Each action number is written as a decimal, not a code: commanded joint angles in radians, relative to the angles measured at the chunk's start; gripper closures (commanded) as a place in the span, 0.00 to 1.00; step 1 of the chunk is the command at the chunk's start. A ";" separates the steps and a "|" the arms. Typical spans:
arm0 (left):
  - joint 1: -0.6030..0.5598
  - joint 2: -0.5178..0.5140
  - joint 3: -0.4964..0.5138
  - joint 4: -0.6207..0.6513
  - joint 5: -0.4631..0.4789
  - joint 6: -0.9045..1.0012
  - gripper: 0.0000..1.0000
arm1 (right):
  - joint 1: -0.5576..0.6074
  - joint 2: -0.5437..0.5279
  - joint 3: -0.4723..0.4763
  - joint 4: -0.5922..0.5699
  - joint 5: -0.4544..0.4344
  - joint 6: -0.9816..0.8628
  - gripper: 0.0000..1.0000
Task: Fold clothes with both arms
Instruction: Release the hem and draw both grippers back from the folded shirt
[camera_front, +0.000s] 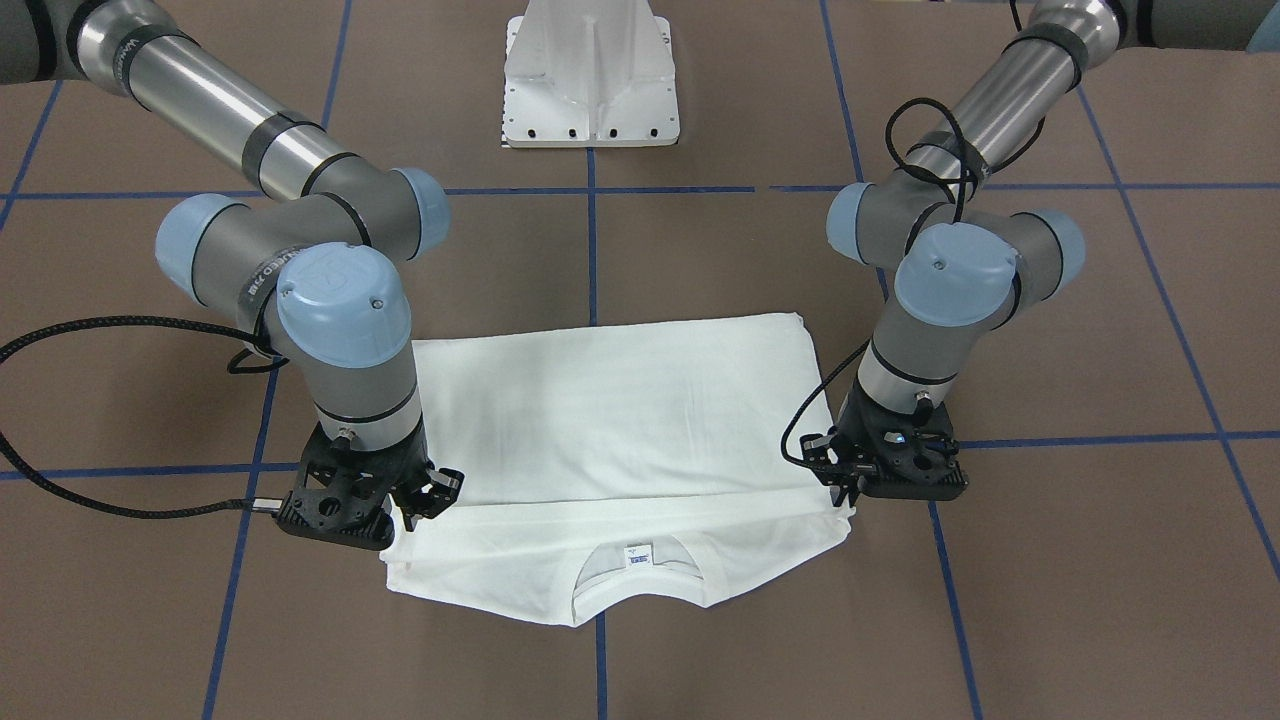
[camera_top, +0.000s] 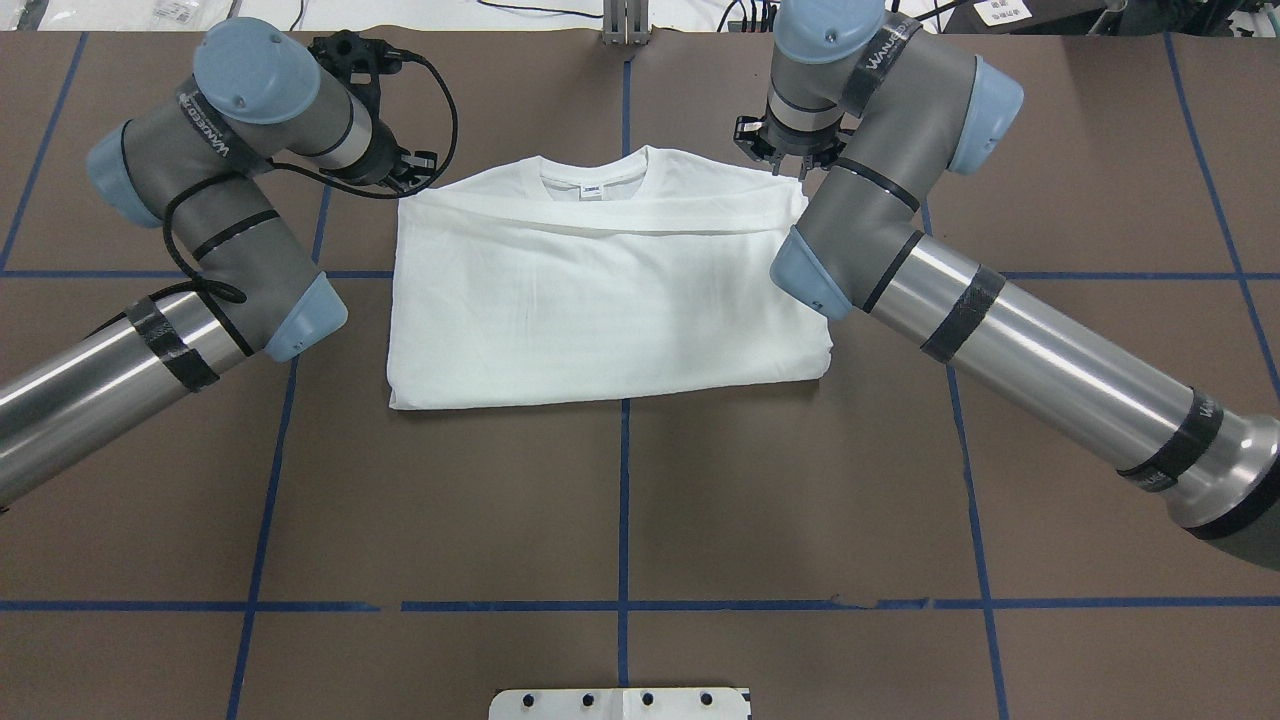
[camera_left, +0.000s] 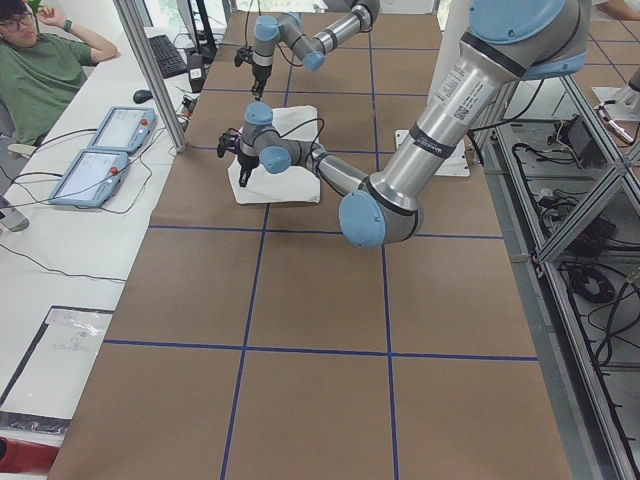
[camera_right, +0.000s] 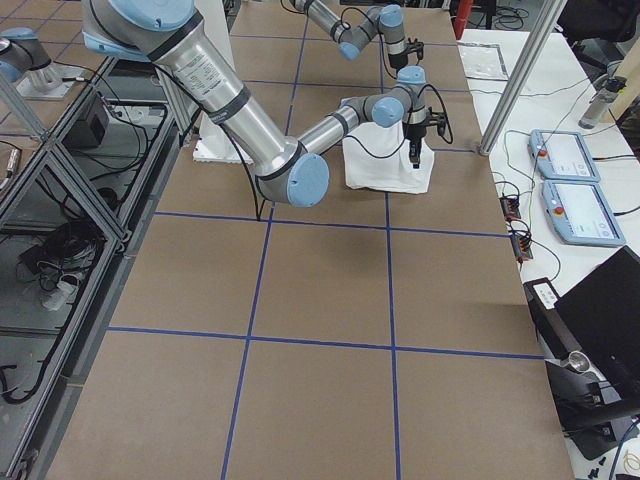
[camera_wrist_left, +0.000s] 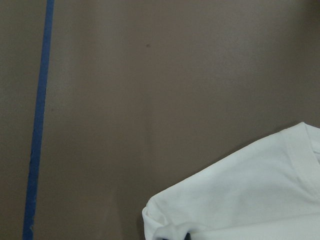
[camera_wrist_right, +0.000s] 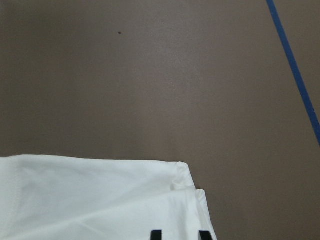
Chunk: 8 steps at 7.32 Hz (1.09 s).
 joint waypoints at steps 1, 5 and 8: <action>-0.004 0.074 -0.154 -0.002 -0.105 0.003 0.00 | -0.004 0.003 -0.001 0.013 0.017 -0.060 0.00; 0.148 0.268 -0.354 -0.024 -0.093 -0.117 0.00 | -0.007 -0.024 0.006 0.064 0.019 -0.075 0.00; 0.193 0.290 -0.353 -0.065 -0.071 -0.210 0.00 | -0.007 -0.028 0.014 0.067 0.020 -0.075 0.00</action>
